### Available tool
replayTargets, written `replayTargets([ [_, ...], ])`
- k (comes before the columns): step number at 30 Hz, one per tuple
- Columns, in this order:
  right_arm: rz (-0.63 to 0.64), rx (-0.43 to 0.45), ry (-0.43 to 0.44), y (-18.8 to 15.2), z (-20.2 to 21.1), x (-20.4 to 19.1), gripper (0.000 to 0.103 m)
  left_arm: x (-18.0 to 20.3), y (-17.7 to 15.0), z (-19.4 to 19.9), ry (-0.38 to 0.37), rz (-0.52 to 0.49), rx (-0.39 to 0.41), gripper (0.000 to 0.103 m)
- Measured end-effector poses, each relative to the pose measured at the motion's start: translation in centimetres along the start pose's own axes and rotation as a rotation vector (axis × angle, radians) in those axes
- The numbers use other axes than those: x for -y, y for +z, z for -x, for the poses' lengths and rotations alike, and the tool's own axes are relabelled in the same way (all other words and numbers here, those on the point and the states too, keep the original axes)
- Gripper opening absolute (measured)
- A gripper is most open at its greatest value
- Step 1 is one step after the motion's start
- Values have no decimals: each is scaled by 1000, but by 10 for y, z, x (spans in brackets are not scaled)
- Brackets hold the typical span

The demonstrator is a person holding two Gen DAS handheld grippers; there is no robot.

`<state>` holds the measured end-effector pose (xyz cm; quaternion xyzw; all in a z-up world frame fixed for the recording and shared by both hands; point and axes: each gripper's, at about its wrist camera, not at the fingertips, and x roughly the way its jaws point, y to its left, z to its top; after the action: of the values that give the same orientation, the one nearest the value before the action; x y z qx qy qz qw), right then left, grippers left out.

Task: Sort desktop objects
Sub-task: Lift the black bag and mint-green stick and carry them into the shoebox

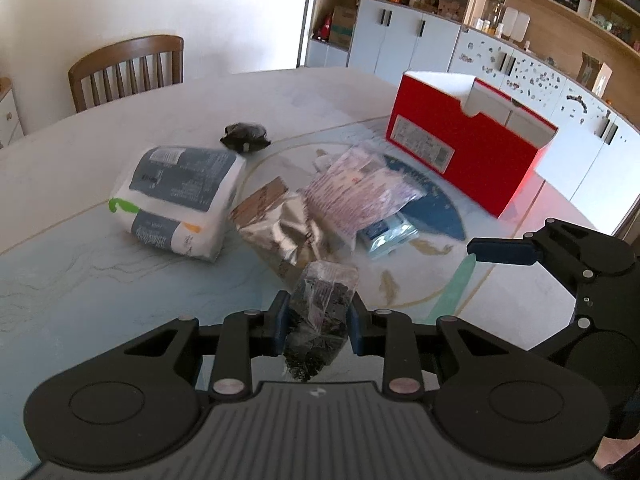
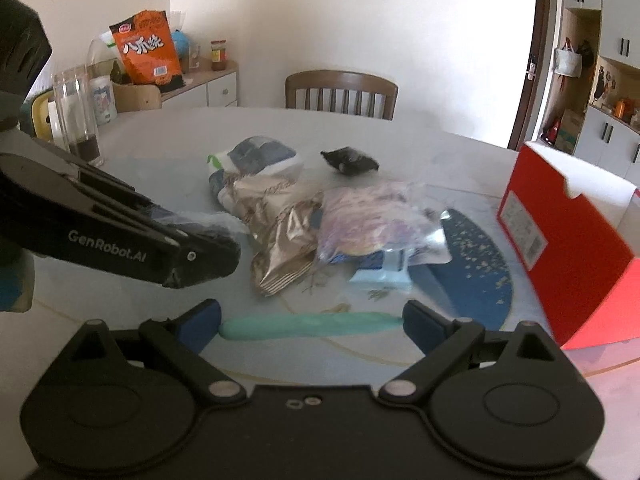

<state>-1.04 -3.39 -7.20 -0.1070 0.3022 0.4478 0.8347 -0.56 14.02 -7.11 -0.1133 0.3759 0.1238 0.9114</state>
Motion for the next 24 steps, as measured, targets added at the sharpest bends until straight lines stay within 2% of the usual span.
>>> replayTargets([
  [12,-22,38,-11,16,34,31,97,37,23,19,-13,-3,41,28],
  [24,-14,86,-37,32,65,83,97,81,50,26,-6,-29,82,28],
])
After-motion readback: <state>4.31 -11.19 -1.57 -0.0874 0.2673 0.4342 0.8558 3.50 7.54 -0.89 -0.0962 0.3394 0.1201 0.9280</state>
